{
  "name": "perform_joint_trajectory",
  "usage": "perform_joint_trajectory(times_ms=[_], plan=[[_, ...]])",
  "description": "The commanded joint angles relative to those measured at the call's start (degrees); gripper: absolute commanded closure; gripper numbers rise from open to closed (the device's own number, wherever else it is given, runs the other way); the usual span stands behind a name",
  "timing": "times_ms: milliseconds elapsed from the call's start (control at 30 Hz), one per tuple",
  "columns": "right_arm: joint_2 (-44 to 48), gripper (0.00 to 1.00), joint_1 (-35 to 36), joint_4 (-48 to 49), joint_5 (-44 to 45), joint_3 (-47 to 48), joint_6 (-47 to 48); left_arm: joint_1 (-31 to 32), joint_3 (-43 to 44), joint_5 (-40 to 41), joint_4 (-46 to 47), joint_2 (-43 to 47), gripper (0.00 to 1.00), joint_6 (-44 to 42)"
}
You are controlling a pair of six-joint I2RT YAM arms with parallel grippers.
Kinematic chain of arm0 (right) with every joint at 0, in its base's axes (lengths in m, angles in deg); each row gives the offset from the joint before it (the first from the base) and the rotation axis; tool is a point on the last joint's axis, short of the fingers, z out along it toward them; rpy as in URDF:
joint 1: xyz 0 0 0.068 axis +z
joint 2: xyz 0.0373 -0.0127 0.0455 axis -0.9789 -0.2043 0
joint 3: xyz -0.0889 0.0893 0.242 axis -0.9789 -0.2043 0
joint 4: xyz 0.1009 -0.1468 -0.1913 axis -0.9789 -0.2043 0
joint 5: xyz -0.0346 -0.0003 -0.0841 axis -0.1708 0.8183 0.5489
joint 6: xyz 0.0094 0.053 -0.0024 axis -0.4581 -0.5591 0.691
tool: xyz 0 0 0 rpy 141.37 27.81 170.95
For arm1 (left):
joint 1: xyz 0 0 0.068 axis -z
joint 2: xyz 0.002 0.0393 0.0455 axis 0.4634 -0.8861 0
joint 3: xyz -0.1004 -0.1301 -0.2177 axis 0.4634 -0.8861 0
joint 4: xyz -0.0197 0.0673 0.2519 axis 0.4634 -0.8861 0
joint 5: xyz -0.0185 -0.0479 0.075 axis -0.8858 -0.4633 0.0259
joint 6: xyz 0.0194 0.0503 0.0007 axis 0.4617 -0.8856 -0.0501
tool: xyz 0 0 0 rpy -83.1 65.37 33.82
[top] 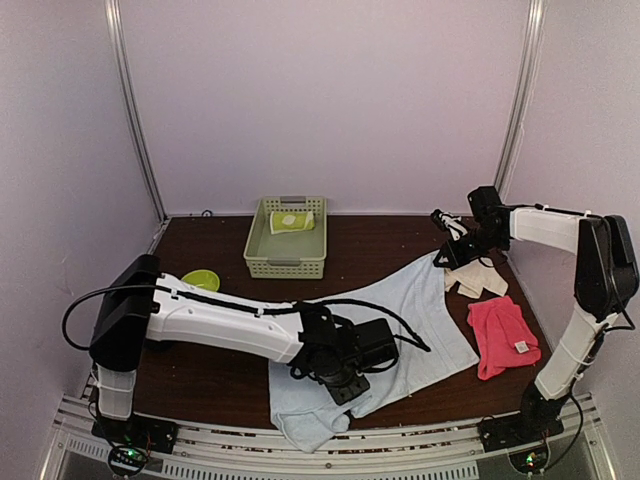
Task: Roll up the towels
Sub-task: Pick up the towel from the center of the board.
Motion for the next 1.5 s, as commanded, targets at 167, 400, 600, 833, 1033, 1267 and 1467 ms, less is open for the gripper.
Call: perform_joint_trajectory(times_ms=[167, 400, 600, 833, 1033, 1267, 1467], plan=[[0.72, 1.0, -0.37, 0.51, -0.27, -0.21, 0.92, 0.65, 3.31, 2.56, -3.95, -3.35, 0.55, 0.72], [0.59, 1.0, -0.39, 0.39, -0.26, -0.19, 1.11, 0.65, 2.97, 4.09, -6.02, -4.01, 0.64, 0.74], [0.39, 1.0, -0.39, 0.32, -0.12, -0.11, 1.22, 0.65, 1.9, 8.02, -6.42, -1.85, 0.84, 1.62], [0.34, 1.0, -0.39, 0.17, 0.02, 0.11, 1.19, 0.45, 0.46, 15.2, -10.76, 0.8, 1.0, 3.49], [1.6, 1.0, -1.99, -1.48, -3.25, 3.55, -0.48, -3.78, -5.97, 22.46, -14.97, 11.01, 1.0, 6.72], [4.28, 1.0, -4.39, -6.43, -2.59, 15.7, -1.76, -19.03, -9.84, 28.29, -14.8, 29.03, 1.0, 3.21], [8.52, 1.0, -5.58, -9.04, -2.94, 26.39, -4.47, -23.98, -4.28, 35.15, -12.87, 40.52, 1.0, -2.69]])
